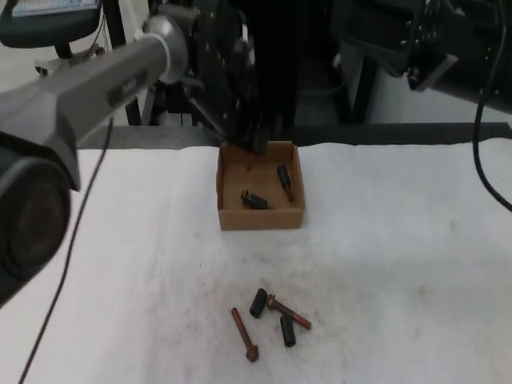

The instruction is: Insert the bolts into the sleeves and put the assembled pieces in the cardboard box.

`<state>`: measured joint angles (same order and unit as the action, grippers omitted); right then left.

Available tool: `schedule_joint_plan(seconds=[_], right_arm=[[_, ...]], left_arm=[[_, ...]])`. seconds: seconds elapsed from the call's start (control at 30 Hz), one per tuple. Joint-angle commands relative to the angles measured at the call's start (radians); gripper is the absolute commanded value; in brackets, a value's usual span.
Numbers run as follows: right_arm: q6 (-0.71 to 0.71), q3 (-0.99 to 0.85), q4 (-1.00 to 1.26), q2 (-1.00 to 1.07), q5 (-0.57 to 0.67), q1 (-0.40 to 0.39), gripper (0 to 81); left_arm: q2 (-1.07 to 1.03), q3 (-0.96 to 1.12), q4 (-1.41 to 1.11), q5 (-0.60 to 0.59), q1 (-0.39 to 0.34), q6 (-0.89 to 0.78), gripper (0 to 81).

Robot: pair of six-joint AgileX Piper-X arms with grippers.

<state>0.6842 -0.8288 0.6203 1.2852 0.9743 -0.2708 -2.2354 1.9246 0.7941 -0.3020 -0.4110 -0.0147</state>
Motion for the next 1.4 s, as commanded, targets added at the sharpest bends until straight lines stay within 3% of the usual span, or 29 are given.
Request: schedule_joint_plan(seconds=[0.0, 0.1, 0.37, 0.6, 0.67, 0.73, 0.87, 0.9, 1.1, 1.17, 1.27, 1.37], right_arm=[[0.038, -0.001, 0.004, 0.000, 0.047, 0.049, 10.6], [0.067, -0.001, 0.004, 0.000, 0.090, 0.081, 10.6], [0.089, -0.001, 0.004, 0.000, 0.117, 0.106, 10.6], [0.095, -0.001, 0.004, 0.000, 0.125, 0.106, 10.6], [0.095, -0.001, 0.004, 0.000, 0.125, 0.106, 10.6], [0.095, -0.001, 0.004, 0.000, 0.125, 0.106, 10.6], [0.089, -0.001, 0.004, 0.000, 0.125, 0.106, 10.5], [0.077, -0.001, 0.004, 0.000, 0.125, 0.106, 10.5], [0.007, -0.001, -0.128, 0.000, 0.125, 0.106, 10.5], [-0.110, -0.001, -0.288, 0.000, 0.121, 0.106, 10.5], [-0.414, -0.001, -0.567, 0.000, 0.095, 0.087, 10.5], [-0.684, -0.001, -0.823, 0.008, -0.092, 0.042, 10.5]], left_arm=[[-0.007, 0.025, -0.004, 0.036, 0.000, 0.015, 0.3], [-0.019, 0.025, -0.005, 0.036, 0.000, 0.015, 2.5], [-0.020, 0.025, -0.097, 0.036, -0.002, 0.015, 36.0], [-0.020, 0.065, 0.007, 0.030, -0.002, -0.030, 36.3], [-0.014, 0.099, 0.066, 0.023, -0.002, -0.077, 35.3], [0.008, 0.125, 0.093, 0.023, 0.000, -0.077, 29.3], [0.118, 0.137, 0.075, 0.025, 0.000, 0.015, 3.0], [0.153, 0.137, 0.079, 0.032, 0.000, 0.038, 0.1], [0.362, 0.137, 0.304, 0.040, 0.000, 0.162, 0.1], [0.426, 0.137, 0.414, 0.040, 0.000, 0.215, 0.1], [0.517, 0.137, 0.584, 0.048, 0.000, 0.303, 0.1], [0.601, 0.118, 0.668, 0.138, 0.000, 0.351, 0.1]])
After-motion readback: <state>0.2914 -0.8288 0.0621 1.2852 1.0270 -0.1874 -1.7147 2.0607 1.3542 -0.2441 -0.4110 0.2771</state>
